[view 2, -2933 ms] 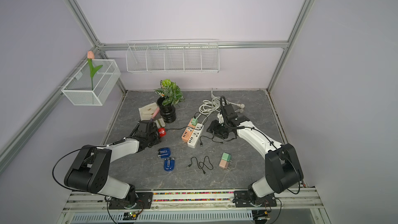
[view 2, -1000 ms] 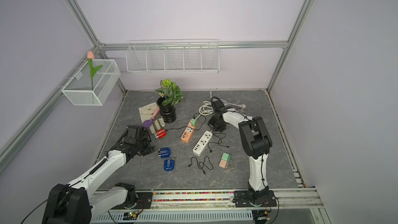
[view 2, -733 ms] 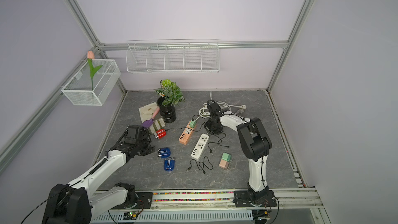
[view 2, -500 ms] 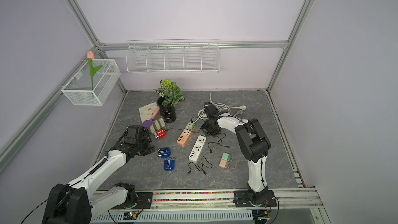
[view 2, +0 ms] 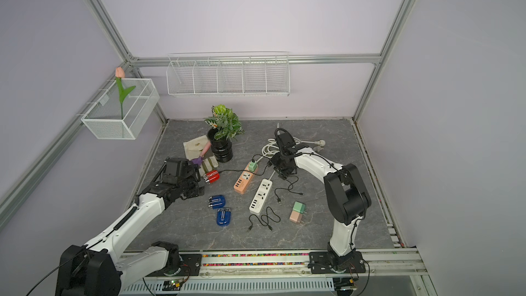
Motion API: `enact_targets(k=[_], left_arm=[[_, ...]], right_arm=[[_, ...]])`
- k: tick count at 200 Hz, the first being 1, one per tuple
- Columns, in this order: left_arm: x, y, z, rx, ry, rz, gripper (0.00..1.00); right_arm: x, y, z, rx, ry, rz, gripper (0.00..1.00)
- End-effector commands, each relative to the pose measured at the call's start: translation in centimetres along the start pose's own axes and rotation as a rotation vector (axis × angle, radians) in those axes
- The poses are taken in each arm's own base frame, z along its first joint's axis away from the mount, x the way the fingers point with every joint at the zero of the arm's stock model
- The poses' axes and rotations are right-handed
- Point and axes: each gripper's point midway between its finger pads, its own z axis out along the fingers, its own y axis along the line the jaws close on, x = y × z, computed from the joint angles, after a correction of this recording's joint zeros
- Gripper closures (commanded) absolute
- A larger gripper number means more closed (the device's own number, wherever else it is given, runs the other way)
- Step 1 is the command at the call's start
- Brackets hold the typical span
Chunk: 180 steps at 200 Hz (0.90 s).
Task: Charge the electric shaver
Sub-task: Move the socket to the center of the board, then pick up the charging cable from the center of the board.
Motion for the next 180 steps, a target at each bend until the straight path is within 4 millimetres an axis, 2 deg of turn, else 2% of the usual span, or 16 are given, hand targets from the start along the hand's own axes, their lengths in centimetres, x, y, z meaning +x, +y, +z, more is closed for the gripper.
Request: enact_targets(k=[1, 17, 34, 64, 88, 115, 144, 159, 180], left_arm=[[0.4, -0.1, -0.7, -0.059, 0.013, 0.154, 0.14], [1.4, -1.0, -0.9, -0.067, 0.053, 0.288, 0.15], [3.3, -2.0, -0.5, -0.067, 0.143, 0.467, 0.18], [8.4, -2.8, -0.5, -0.013, 0.305, 0.865, 0.25], [12.5, -1.8, -1.0, 0.038, 0.41, 1.145, 0.33], [15.8, -0.4, -1.4, 0.09, 0.499, 1.338, 0.44], [17.1, 1.0, -1.2, 0.082, 0.53, 1.426, 0.49], [17.4, 1.6, -1.2, 0.078, 0.536, 1.443, 0.51], [17.7, 1.7, -1.5, 0.096, 0.538, 1.464, 0.52]], right_arm=[[-0.4, -2.0, -3.5, 0.038, -0.057, -0.028, 0.34], [-0.5, -4.1, -5.2, 0.074, -0.079, -0.088, 0.4], [0.2, -6.5, -5.7, 0.108, -0.066, -0.192, 0.45], [2.3, -10.2, -4.2, 0.135, 0.02, -0.369, 0.44], [2.3, -10.4, -2.3, 0.091, 0.042, -0.494, 0.39], [1.0, -10.5, -0.1, 0.079, 0.067, -0.534, 0.43], [0.1, -9.4, 0.4, 0.042, 0.044, -0.537, 0.47], [-0.2, -10.2, 1.0, 0.084, 0.058, -0.523, 0.55], [-0.3, -11.7, 1.8, 0.141, 0.075, -0.491, 0.56]])
